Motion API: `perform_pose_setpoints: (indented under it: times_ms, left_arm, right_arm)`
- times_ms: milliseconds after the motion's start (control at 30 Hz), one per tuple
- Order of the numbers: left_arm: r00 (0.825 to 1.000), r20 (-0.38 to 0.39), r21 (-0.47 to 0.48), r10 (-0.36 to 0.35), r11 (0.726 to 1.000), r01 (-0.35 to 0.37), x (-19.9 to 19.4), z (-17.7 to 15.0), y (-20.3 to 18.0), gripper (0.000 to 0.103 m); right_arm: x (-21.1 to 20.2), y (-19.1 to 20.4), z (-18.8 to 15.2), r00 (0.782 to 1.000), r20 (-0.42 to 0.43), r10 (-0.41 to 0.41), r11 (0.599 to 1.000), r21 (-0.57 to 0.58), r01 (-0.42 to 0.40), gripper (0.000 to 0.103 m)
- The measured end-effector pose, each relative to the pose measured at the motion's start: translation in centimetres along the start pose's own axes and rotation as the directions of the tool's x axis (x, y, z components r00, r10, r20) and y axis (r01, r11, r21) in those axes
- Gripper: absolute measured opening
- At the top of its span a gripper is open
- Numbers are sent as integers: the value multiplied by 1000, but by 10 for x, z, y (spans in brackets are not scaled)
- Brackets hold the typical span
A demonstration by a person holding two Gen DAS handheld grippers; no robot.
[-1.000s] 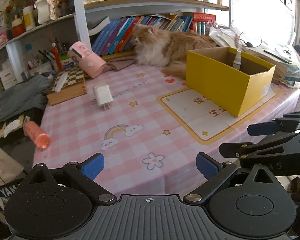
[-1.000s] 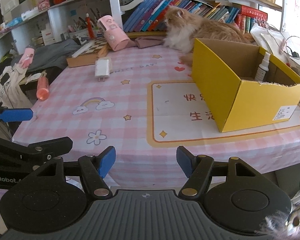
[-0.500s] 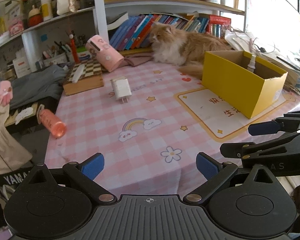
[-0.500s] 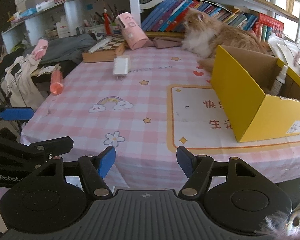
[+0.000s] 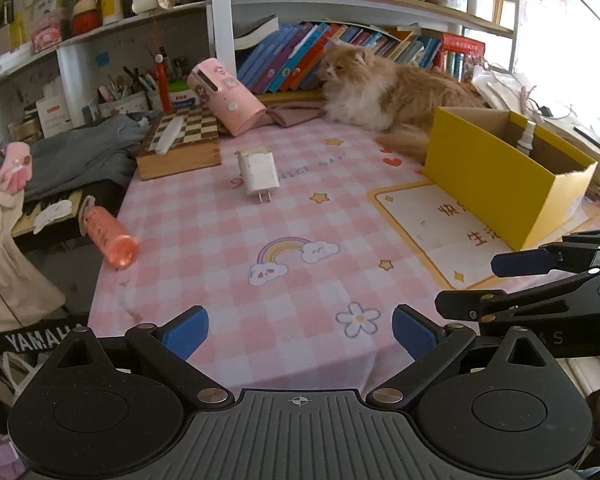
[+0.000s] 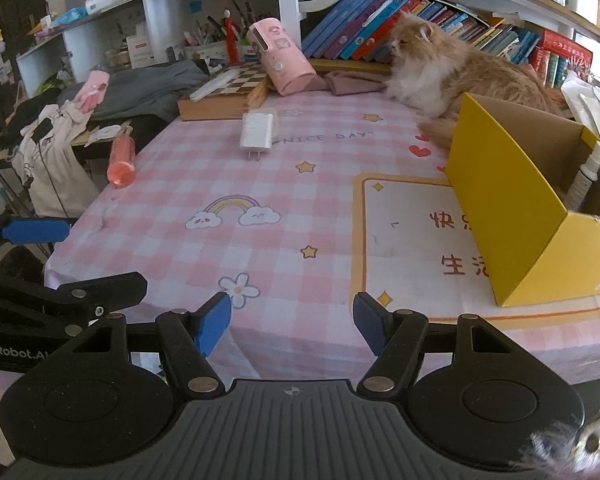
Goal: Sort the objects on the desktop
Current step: 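Move both tools back toward the white charger block on the table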
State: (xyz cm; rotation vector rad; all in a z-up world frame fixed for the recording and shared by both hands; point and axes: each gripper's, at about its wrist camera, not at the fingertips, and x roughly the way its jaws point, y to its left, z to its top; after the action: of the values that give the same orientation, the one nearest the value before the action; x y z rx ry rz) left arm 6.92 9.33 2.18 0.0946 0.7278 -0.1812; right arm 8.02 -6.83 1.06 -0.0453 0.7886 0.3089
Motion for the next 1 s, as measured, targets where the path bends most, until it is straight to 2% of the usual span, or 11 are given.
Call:
perform_pose_setpoints:
  times_ms: [400, 600, 733, 867, 1000]
  left_arm:
    - [999, 16, -49, 28, 998, -27, 38, 33, 5, 100]
    - [998, 8, -85, 70, 994, -69, 60, 55, 10, 100]
    - [991, -7, -85, 133, 987, -133, 75, 68, 9, 100]
    - [987, 35, -56, 159, 986, -157, 81, 77, 5, 100]
    - [984, 37, -75, 172, 983, -168, 85, 84, 5, 100]
  right_arm:
    - [45, -25, 44, 997, -18, 75, 997, -29, -75, 65]
    - [68, -39, 71, 994, -4, 109, 993, -40, -110, 65]
    - [80, -48, 84, 993, 4, 118, 992, -38, -117, 65]
    - [91, -58, 93, 992, 3, 124, 992, -19, -124, 65]
    - [100, -65, 102, 990, 4, 138, 990, -3, -138, 65]
